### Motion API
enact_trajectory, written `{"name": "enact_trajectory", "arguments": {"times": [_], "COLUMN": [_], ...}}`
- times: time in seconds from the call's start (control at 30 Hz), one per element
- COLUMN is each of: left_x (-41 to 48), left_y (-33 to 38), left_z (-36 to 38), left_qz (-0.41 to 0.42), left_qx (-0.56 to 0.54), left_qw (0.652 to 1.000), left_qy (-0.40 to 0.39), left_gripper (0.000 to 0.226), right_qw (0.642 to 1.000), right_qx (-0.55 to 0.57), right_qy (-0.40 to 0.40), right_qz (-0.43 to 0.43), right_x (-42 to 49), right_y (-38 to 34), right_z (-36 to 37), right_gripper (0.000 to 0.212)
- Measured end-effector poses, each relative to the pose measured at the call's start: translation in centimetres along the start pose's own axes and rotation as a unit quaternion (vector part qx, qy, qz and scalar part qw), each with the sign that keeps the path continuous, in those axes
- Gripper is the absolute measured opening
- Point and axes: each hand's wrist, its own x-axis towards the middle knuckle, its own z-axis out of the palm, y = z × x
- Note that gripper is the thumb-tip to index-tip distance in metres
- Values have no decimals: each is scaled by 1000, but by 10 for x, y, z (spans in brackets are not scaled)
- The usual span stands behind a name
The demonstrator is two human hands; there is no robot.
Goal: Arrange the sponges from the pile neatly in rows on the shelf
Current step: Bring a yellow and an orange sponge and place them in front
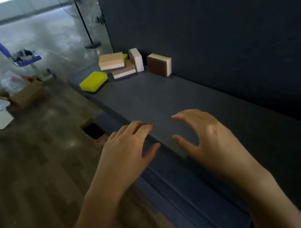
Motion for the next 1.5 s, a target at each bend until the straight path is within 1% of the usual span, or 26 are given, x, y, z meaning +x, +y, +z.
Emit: {"name": "enact_trajectory", "arguments": {"times": [0.17,0.3,0.37,0.5,0.57,0.6,0.73,0.8,0.87,0.93,1.07,1.17,1.27,1.3,1.37,1.43,1.5], "left_x": [48,92,111,147,169,179,210,222,233,242,249,245,238,235,232,232,231], "left_y": [-62,-127,-164,-228,-251,-260,-282,-290,-294,-298,-303,-309,-316,-317,-319,-318,-314], "left_z": [14,17,13,8,9,10,20,30,37,39,32,21,14,12,9,7,5], "left_qz": [14,44,45,26,6,-9,-57,-87,-114,-122,-96,-69,-45,-40,-27,-16,-3], "left_qx": [-24,-19,-19,-6,5,8,7,5,-10,-25,-48,-59,-60,-61,-64,-69,-74], "left_qw": [1000,999,999,999,998,999,998,996,992,991,994,996,997,997,997,997,996], "left_qy": [14,8,18,40,56,52,22,-13,-48,-52,-38,-24,-24,-23,-26,-36,-41], "left_gripper": [45,46,44,41,44,48,72,88,96,90,68,64,68,68,69,69,69], "right_qw": [1000,999,999,999,999,998,998,997,995,994,992,989,982,980,981,986,992], "right_qx": [-16,-22,-13,-20,-32,-37,-60,-75,-93,-103,-124,-138,-135,-131,-117,-87,-71], "right_qy": [6,31,31,22,26,23,6,8,15,17,-6,-49,-120,-141,-153,-133,-94], "right_qz": [14,37,40,33,35,35,33,33,25,19,12,29,57,59,40,40,53], "right_x": [57,115,146,200,223,233,265,282,303,325,367,394,414,419,422,414,397], "right_y": [-6,-20,-35,-59,-63,-63,-64,-66,-67,-65,-53,-37,-21,-18,-14,-15,-20], "right_z": [35,77,101,133,140,143,147,147,148,152,161,167,174,177,181,178,166], "right_gripper": [45,43,43,42,42,43,45,46,47,51,69,84,95,94,85,78,79]}}
